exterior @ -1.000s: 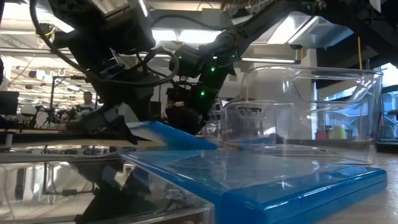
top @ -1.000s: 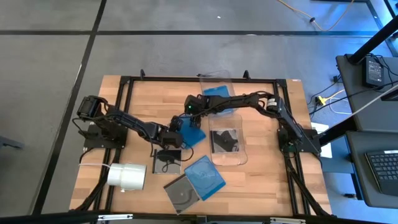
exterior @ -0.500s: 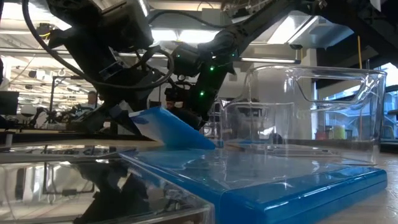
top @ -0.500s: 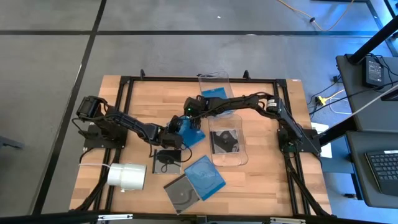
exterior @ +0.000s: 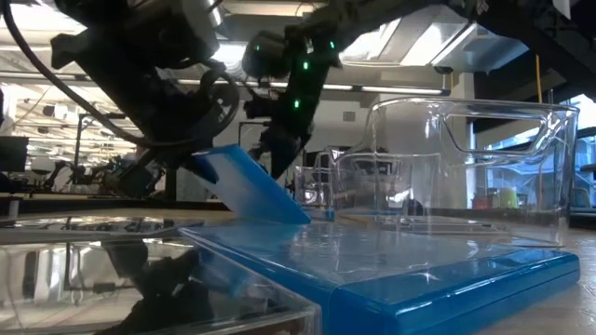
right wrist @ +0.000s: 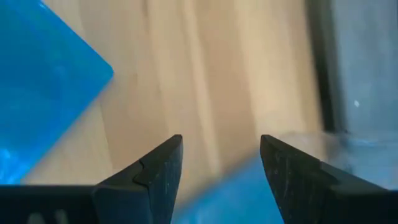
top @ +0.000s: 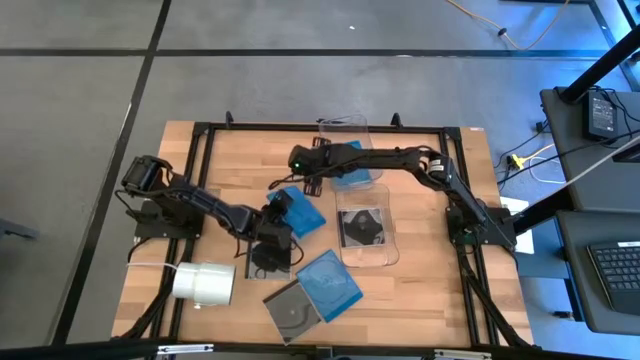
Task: Pick & place jewel cases by type
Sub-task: Put the top blue CD case into the top transparent bin
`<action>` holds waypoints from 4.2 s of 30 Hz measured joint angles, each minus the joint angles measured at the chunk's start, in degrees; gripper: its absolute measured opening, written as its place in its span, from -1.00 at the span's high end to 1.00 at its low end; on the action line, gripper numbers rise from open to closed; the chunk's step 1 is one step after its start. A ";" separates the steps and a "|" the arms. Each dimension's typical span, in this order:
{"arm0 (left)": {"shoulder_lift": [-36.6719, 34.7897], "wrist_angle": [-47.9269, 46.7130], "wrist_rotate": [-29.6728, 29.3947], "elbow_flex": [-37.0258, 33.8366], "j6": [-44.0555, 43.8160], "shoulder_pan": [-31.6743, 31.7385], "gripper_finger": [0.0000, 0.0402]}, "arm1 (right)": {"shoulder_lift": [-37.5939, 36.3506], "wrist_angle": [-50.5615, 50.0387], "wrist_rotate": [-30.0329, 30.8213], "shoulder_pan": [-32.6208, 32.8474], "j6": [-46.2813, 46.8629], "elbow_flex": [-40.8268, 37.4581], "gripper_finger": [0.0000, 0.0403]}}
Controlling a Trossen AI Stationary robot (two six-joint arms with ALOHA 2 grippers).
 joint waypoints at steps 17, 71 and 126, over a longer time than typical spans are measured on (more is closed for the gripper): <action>0.03 6.42 -21.91 0.30 18.49 -4.10 0.94 | -26.61 -9.97 -4.06 -7.99 3.83 2.27 -0.08; -25.89 34.99 53.98 1.17 -49.42 33.71 0.90 | -45.92 4.98 -38.02 -17.58 -6.68 -25.21 -0.08; -21.79 38.01 66.50 1.15 -45.90 35.55 0.91 | -43.90 8.11 -48.67 -11.51 -4.87 -25.17 0.23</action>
